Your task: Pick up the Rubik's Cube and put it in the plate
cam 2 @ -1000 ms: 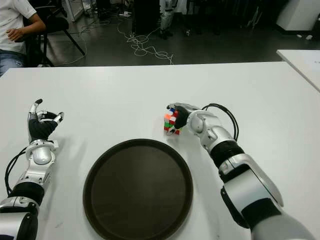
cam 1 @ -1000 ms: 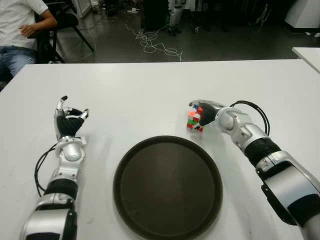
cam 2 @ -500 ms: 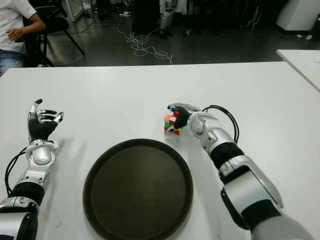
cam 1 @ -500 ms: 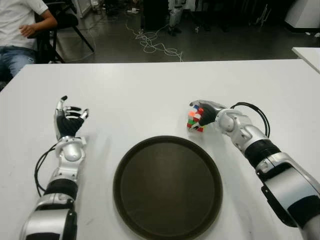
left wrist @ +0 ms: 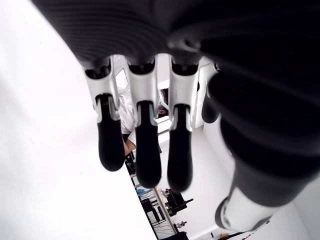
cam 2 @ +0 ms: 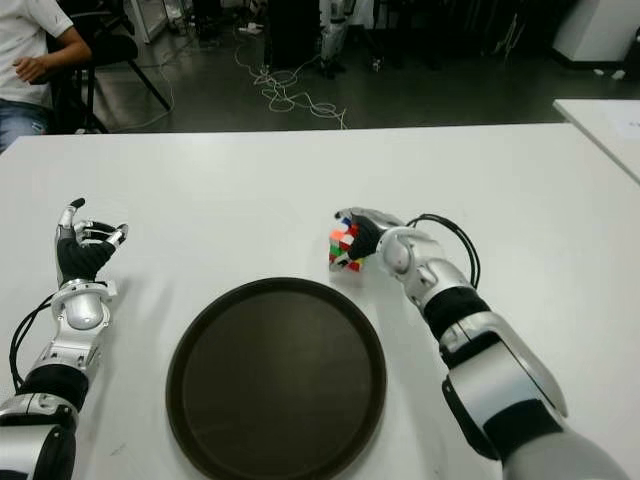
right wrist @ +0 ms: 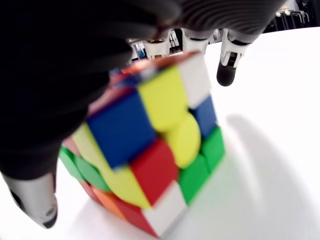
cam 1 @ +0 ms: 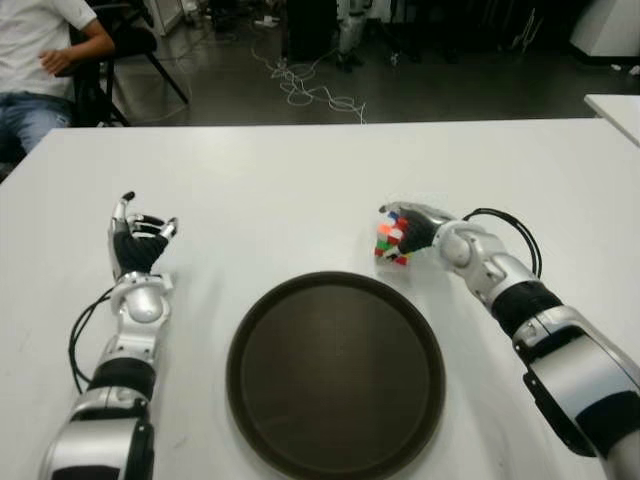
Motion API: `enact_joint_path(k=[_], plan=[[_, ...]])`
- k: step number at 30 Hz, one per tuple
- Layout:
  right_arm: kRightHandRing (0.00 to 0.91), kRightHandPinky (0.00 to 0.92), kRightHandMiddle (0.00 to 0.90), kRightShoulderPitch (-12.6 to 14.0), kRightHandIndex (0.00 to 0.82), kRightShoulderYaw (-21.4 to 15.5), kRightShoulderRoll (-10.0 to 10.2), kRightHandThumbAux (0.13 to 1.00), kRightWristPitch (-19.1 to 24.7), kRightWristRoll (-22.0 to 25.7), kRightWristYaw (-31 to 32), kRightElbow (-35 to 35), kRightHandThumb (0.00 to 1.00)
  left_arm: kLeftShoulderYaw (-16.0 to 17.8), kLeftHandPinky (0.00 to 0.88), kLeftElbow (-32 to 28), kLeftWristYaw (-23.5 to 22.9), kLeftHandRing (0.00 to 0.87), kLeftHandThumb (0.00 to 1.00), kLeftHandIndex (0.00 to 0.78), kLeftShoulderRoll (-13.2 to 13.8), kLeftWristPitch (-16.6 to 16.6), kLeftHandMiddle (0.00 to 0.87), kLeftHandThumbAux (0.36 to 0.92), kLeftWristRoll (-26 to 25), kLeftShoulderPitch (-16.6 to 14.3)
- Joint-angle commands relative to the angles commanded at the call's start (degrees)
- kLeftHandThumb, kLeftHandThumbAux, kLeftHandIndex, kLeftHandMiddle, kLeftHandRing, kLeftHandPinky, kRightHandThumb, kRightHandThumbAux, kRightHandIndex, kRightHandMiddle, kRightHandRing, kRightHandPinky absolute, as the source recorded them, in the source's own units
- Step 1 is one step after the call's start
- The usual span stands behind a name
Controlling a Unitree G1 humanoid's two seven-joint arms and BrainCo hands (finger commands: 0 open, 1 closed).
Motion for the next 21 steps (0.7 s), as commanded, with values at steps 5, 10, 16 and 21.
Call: enact_joint_path(k=[5,10,16,21], plan=[[0.05,0.032,0.072,0.25,0.041,-0.71,0.17,0.674,-0.22,0.76,-0.29,0.1,0.0,0.23,0.725,-0.06,-0.64,0.699,0.32,0.135,-0.04,-0.01,0.62,0.786,-0.47,0.03],[0.049,0.024,0.067,0.67,0.041,-1.34,0.36,0.696,-1.53,1.57,-1.94,0.91,0.0,0.34,0.768,-0.21,-0.99,0.75,0.297,0.127,-0.07,-0.13,0.675,0.773,-0.72,0.13],[0.056,0.029,0.076,-0.46,0.046,-0.05,0.42,0.716,-0.2,0.39,-1.42,1.7,0.0,0.27,0.634,-0.38,-0.81,0.615,0.283,0.13,0.05,-0.18,0.511,0.767,-0.39,0.25],[0.056,0.025,0.084,-0.39,0.045,0.02,0.4,0.731,0.71,0.38,-1.25,0.85,0.0,0.32,0.71,-0.52,-0.73,0.677,0.316,0.136,0.0,-0.32,0.583,0.774,-0.38,0.35]])
